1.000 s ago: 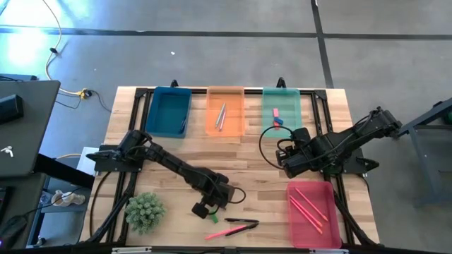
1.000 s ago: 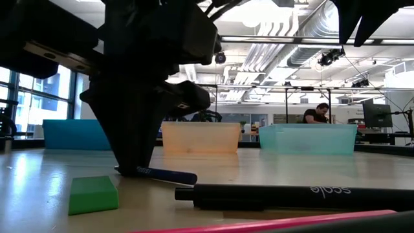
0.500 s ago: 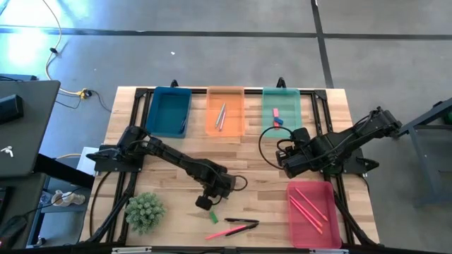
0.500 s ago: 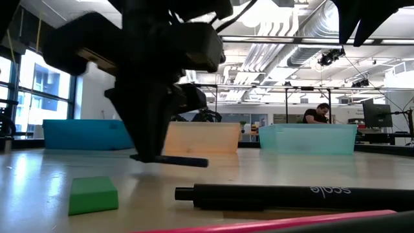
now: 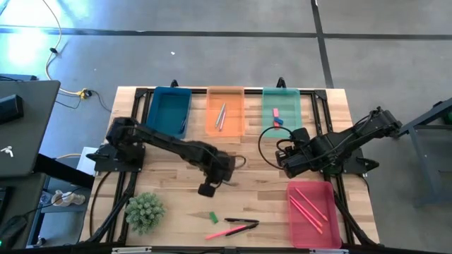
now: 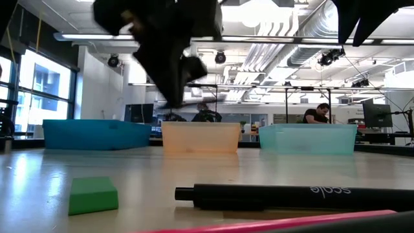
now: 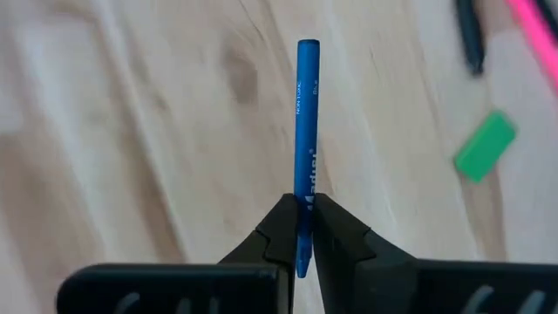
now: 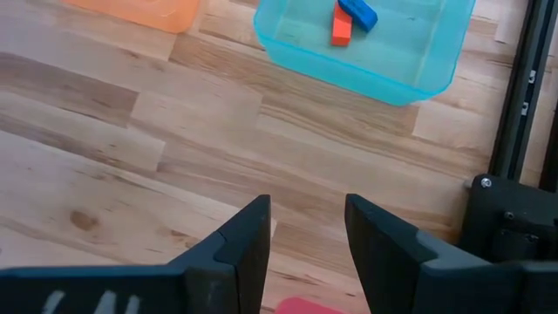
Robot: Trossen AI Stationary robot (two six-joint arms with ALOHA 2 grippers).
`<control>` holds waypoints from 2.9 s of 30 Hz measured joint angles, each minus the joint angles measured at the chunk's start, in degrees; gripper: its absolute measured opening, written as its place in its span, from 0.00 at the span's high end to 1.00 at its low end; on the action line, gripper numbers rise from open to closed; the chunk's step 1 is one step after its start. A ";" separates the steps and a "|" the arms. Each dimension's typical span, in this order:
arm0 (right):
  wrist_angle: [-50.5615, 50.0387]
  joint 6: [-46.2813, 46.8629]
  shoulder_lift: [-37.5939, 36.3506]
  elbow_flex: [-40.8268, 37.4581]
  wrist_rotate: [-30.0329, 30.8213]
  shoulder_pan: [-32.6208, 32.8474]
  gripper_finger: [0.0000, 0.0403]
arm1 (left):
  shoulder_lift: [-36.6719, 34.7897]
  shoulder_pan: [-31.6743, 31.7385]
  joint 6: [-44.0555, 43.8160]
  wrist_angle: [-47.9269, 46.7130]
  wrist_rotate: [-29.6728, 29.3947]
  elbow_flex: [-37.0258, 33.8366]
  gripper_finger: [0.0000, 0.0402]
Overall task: Sort crayons/erasers/pens/pencils in bins
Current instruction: Put the blue crayon into the blue bin, then put the top black ballpen into the orange bin
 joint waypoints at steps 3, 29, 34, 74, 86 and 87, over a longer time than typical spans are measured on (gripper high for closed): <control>0.09 0.00 0.01 0.00 -0.02 -0.02 0.65 | -3.27 2.29 -0.24 -0.83 0.02 0.03 0.97; 4.89 0.66 0.05 0.00 2.67 -0.04 0.65 | -45.11 33.17 -12.22 4.44 -14.79 -34.06 0.97; 6.95 0.66 0.05 0.00 5.92 -0.27 0.65 | -45.72 41.86 -11.89 4.35 -15.91 -36.56 0.97; 21.57 -7.77 5.09 0.02 6.08 -4.11 0.65 | -32.61 54.29 -15.27 5.53 -8.94 -41.01 0.93; 42.39 -27.22 8.12 0.02 3.16 -3.69 0.65 | -32.52 54.29 -15.25 4.11 -6.80 -37.38 0.66; 43.88 -28.84 8.12 0.02 3.15 -3.69 0.65 | -32.52 54.37 -15.17 2.85 -6.80 -36.42 0.64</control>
